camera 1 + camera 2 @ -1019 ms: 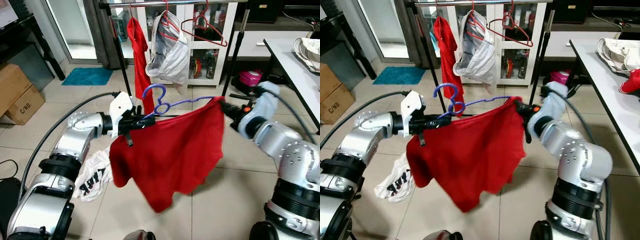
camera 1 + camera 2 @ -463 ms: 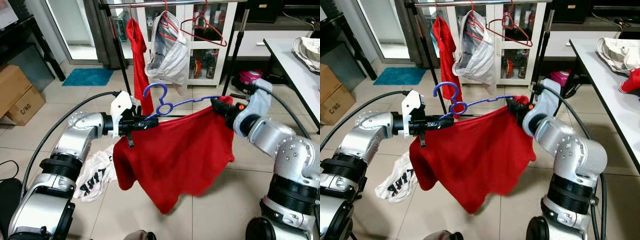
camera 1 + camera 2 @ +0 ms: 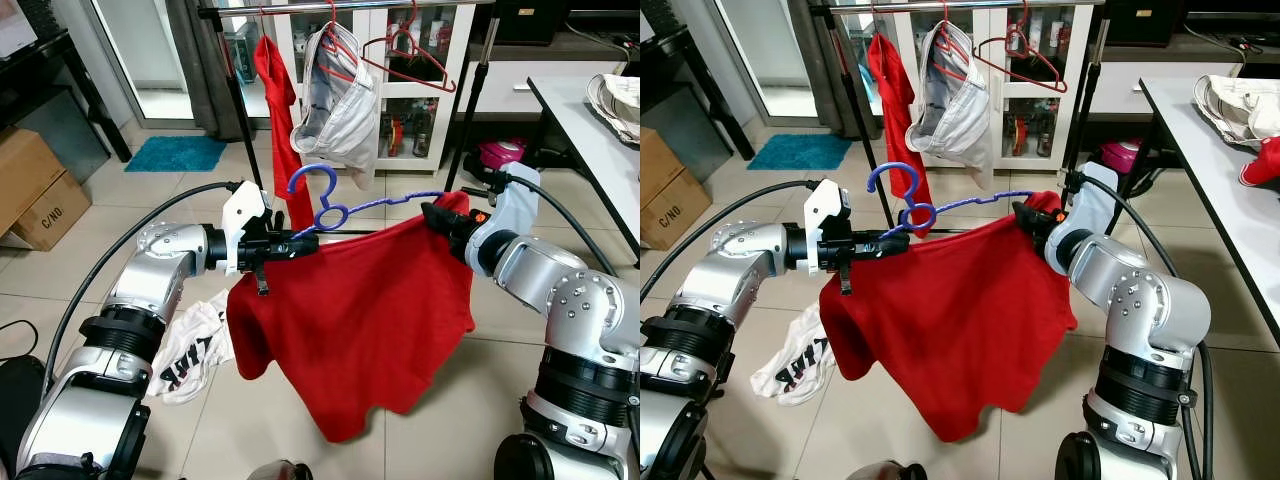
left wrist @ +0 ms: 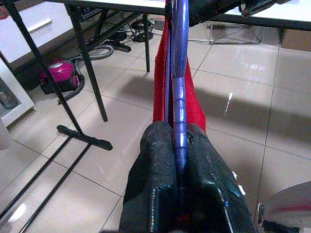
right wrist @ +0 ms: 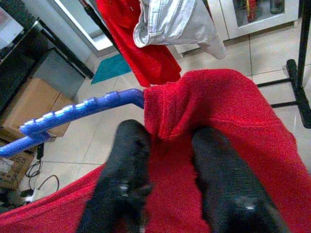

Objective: Hang hanger

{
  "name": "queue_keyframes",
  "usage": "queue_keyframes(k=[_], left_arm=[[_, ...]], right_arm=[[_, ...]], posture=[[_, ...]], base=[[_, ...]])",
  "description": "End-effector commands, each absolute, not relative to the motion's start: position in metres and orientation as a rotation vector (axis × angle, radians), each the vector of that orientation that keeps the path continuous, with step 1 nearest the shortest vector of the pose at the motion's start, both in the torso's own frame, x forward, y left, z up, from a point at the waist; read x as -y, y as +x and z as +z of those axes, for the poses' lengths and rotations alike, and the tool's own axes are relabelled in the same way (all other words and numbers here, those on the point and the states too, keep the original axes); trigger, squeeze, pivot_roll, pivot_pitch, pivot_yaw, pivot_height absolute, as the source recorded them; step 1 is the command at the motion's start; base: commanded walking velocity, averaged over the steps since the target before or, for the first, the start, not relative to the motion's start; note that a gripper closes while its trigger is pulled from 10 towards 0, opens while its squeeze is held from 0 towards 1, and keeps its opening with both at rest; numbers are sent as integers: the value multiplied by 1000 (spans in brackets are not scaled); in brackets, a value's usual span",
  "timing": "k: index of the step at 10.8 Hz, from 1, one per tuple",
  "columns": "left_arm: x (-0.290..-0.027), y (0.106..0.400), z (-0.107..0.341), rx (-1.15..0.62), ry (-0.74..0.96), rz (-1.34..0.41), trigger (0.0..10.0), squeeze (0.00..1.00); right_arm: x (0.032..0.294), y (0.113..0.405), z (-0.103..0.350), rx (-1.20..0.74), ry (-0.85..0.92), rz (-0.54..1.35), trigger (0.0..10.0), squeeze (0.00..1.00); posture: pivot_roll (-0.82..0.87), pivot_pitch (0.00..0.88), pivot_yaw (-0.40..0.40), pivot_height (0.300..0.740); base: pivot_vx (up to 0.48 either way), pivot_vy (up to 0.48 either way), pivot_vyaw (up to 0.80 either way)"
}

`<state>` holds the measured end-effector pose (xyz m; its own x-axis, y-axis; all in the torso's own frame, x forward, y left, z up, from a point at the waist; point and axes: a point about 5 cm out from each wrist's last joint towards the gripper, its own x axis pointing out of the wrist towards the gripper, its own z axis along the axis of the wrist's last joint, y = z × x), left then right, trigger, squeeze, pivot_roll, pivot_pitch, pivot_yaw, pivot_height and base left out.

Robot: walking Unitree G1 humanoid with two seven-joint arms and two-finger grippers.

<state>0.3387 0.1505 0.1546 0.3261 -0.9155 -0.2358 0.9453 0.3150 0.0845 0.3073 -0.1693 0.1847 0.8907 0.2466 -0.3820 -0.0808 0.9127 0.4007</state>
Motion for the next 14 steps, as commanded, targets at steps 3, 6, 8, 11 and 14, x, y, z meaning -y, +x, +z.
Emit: queue_keyframes(k=[3,6,8,11,14], left_arm=[[-153,340,164,-108,229,-1225,0,0],[-156,343,162,-126,263,-1188,0,0],[-162,345,156,-169,330,-1147,0,0],[-165,344,145,-228,394,-1129,0,0],[-160,344,139,-243,399,-1141,0,0]], right_arm=[[170,307,181,-456,382,161,0,0],[172,308,185,-411,393,151,0,0],[176,311,195,-346,416,142,0,0],[168,313,214,-272,426,199,0,0],[145,303,220,-304,379,368,0,0]], posture=[[-188,0,133,740],[-188,0,138,740],[-187,0,138,740],[-184,0,138,740],[-184,0,140,740]], base=[[0,0,0],[0,0,0],[0,0,0],[0,0,0],[0,0,0]])
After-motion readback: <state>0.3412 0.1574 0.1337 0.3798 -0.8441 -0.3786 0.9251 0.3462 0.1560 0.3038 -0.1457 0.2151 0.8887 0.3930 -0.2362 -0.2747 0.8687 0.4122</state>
